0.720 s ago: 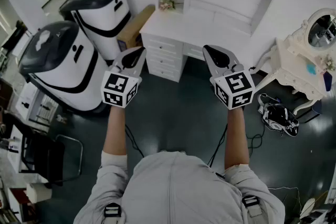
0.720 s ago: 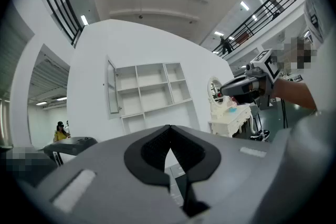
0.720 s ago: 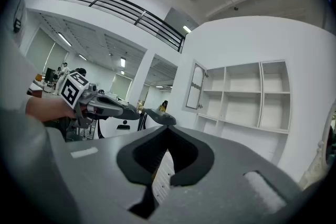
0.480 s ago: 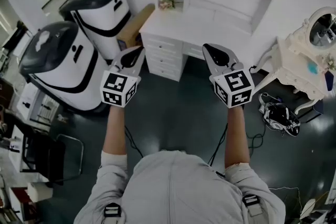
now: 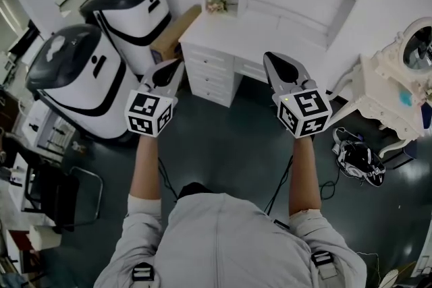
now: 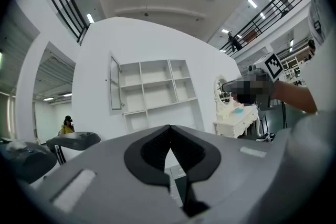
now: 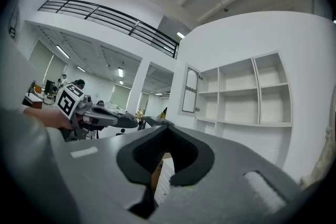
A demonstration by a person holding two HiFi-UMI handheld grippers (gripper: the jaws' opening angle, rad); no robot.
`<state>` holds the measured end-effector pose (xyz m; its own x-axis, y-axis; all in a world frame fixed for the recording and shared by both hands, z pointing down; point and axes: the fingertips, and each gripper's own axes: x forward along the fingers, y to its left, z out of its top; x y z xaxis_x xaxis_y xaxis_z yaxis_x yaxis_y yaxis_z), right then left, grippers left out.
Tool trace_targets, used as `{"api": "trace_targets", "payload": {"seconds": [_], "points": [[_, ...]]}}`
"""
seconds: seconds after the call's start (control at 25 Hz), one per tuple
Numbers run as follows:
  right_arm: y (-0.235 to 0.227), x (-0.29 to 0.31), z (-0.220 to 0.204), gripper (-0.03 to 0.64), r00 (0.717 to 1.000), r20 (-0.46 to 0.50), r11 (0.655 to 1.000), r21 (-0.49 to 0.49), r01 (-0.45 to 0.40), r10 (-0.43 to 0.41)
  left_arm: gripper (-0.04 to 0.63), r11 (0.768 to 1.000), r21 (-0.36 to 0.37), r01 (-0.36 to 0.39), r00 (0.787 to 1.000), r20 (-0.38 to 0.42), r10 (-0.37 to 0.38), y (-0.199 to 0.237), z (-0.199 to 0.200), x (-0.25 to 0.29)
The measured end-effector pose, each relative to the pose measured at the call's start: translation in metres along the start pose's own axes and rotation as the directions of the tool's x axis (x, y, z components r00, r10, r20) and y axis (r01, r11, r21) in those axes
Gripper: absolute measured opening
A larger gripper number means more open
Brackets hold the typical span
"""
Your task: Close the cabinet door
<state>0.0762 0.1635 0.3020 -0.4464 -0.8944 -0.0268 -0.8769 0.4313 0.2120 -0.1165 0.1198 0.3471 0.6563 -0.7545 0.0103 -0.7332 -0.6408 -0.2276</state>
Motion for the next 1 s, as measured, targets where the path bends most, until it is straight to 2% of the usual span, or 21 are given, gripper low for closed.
{"api": "trace_targets", "payload": {"seconds": [0.12, 0.24, 0.48, 0.68, 1.0], "points": [[-0.013, 0.001, -0.010, 0.002, 1.000, 0.001, 1.000, 0.023, -0.013, 0.012, 0.017, 1.000, -0.013, -0.013, 1.000, -0.018, 0.013, -0.001, -0.008, 0.005], [-0.027, 0.003, -0.016, 0.002, 1.000, -0.014, 1.000, 0.000, -0.001, 0.001, 0.015, 1.000, -0.026, -0.010, 1.000, -0.016, 0.009, 0.001, -0.009, 0.018], [-0.043, 0.038, -0.028, 0.002, 0.999, -0.044, 1.000, -0.022, -0.005, 0.004, 0.017, 0.999, -0.029, -0.014, 1.000, 0.001, 0.014, 0.028, -0.016, 0.052], [-0.074, 0.088, -0.032, 0.002, 0.998, -0.043, 0.997, -0.061, 0.048, -0.051, 0.016, 0.999, -0.033, -0.024, 1.000, 0.006, 0.024, 0.073, -0.029, 0.103], [-0.116, 0.187, -0.029, 0.002, 0.996, -0.051, 0.996, -0.050, 0.071, -0.073, 0.017, 0.999, -0.034, -0.009, 1.000, -0.008, 0.009, 0.156, -0.036, 0.186]]}}
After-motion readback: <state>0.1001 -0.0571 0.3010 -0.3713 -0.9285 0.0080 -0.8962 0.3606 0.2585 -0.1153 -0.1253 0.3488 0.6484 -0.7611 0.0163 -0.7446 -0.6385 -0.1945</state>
